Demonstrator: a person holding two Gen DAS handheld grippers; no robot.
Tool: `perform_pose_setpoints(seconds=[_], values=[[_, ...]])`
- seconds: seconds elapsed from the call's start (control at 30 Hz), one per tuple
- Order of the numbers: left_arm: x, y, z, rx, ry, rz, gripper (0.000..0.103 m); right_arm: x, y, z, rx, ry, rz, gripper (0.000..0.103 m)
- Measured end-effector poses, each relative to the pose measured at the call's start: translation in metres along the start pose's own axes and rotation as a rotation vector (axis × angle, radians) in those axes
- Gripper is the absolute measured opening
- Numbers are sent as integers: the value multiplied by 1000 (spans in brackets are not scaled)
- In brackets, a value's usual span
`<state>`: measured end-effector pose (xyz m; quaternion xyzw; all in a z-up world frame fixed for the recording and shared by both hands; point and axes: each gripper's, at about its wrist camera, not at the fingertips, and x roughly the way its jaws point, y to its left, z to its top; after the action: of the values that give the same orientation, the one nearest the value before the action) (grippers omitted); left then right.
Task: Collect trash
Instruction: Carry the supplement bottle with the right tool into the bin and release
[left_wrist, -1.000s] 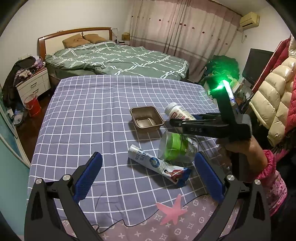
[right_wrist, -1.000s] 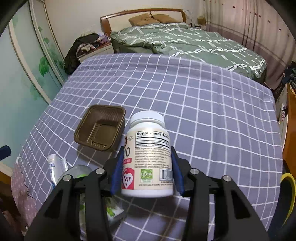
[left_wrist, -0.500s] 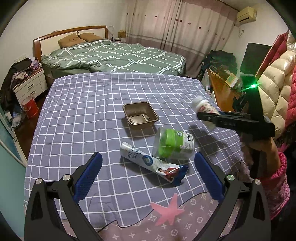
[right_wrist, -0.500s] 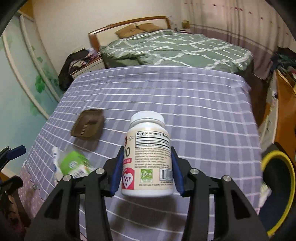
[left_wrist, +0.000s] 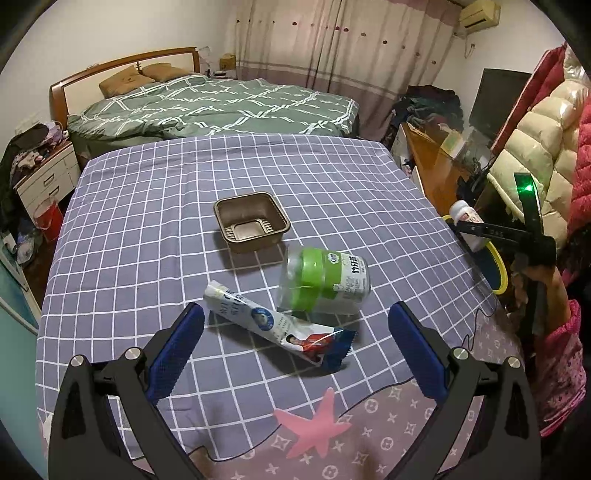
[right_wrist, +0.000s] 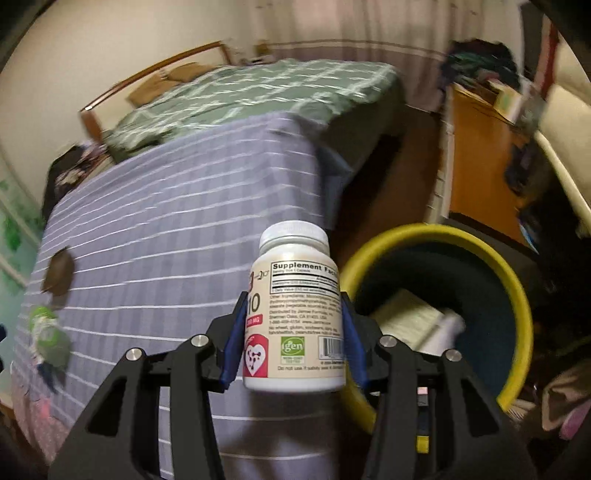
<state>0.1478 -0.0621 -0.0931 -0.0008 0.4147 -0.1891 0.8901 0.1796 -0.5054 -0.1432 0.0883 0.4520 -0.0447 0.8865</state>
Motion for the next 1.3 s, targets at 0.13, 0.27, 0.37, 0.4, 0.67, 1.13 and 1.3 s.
perform_pose_setpoints(seconds=[0.13,0.27,0.37,0.4,0.67,1.13,1.3], values=[[7,0,1,-3,17,-6,98,9,-32,-5,58,18,-54,45],[13,-2,1,3,28,-8,98,20,-49,-12,94,35,-93,45],[16,-3,0,6,35,-13,98,29,-55,-16,109,56,-118,45],[17,-4,0,7,38,-13,98,30,-55,-16,111,57,-122,46],[27,1,-2,2,61,-3,98,31,-58,-18,122,48,-124,48],[65,-34,28,163,80,20,98,37,-44,-14,101,65,-112,49],[83,-39,35,189,108,33,98,39,-50,-15,107,71,-115,49]])
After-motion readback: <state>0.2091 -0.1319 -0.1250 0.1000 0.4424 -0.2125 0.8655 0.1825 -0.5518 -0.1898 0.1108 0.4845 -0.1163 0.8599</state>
